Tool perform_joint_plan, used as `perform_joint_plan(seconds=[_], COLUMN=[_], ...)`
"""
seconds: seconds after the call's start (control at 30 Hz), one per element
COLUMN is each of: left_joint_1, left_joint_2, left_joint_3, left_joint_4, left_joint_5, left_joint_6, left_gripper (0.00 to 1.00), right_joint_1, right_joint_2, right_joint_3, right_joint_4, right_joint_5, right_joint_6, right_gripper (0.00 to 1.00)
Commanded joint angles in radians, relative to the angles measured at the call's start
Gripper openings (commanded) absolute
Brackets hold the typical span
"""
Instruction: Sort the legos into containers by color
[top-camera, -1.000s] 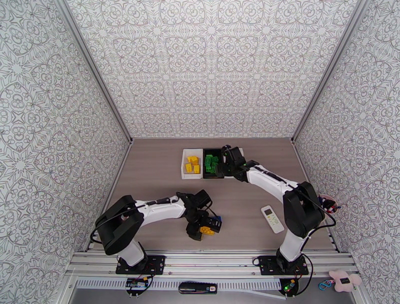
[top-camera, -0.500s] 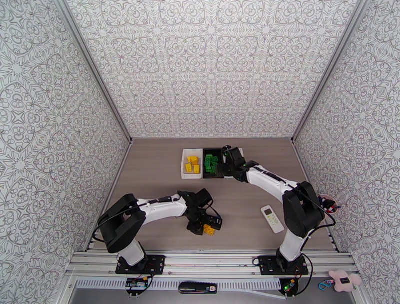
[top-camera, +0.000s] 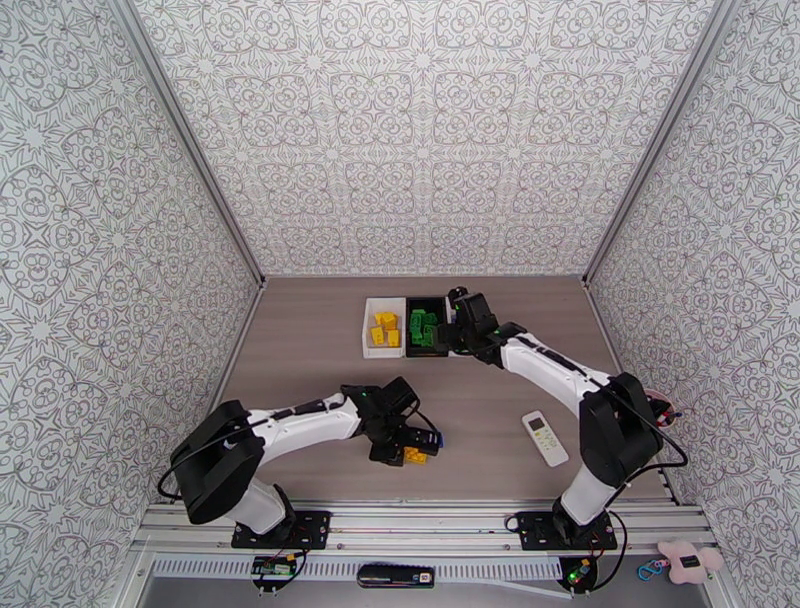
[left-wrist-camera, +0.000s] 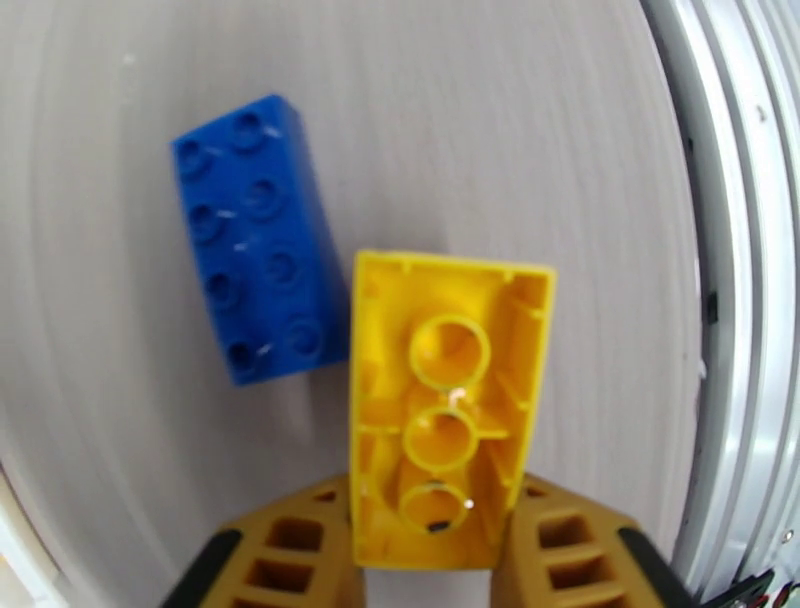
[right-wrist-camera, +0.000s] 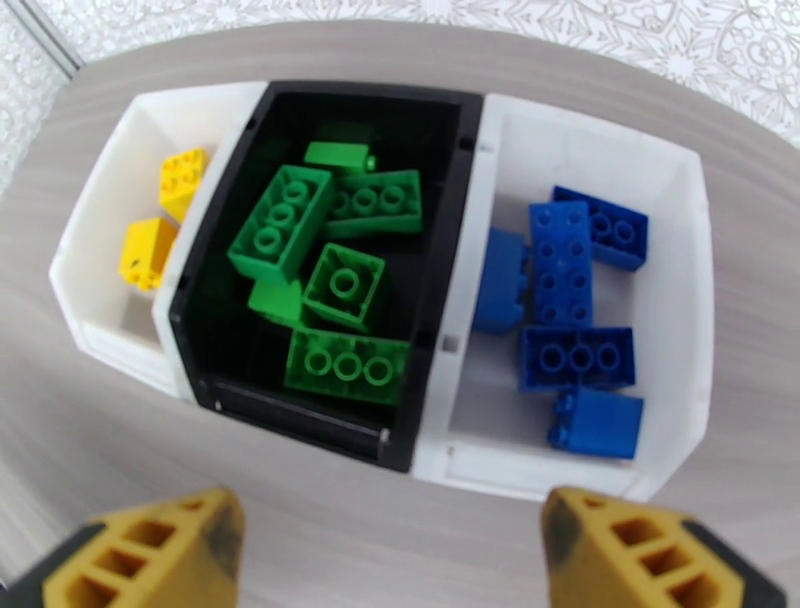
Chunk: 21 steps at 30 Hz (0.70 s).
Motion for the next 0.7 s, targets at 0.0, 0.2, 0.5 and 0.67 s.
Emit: perform_joint_plan(seconds=[0.0, 0.2, 0.5, 0.67], left_joint_1=[0.038, 0.122, 0.272, 0.342], left_joint_2=[-0.096, -0.227, -0.196, -0.117], left_joint_3=[-0.026, -0.059, 0.005, 0.059], left_joint_4=[0.053, 0.206, 0.334, 0.380], left_joint_5=[-0.022, -0.083, -0.155, -0.209], left_joint_6=[-0.113, -0.416, -0.763, -0.886], left_gripper=[0.28, 0.27, 0.25, 0.23], right_joint_1=[-0.002, -0.002, 0.001, 0.011], right_joint_2=[-0.045, -0.081, -0.131, -0.139], right_joint_3=[-0.024, -0.022, -0.088, -0.104], right_joint_4=[0.006, -0.026, 0.036, 0.043], right_joint_5=[-0.031, -0.060, -0.145, -0.173], right_joint_6=[0.017, -0.007, 0.008, 0.008], right_gripper=[0.81, 0.81, 0.81, 0.81])
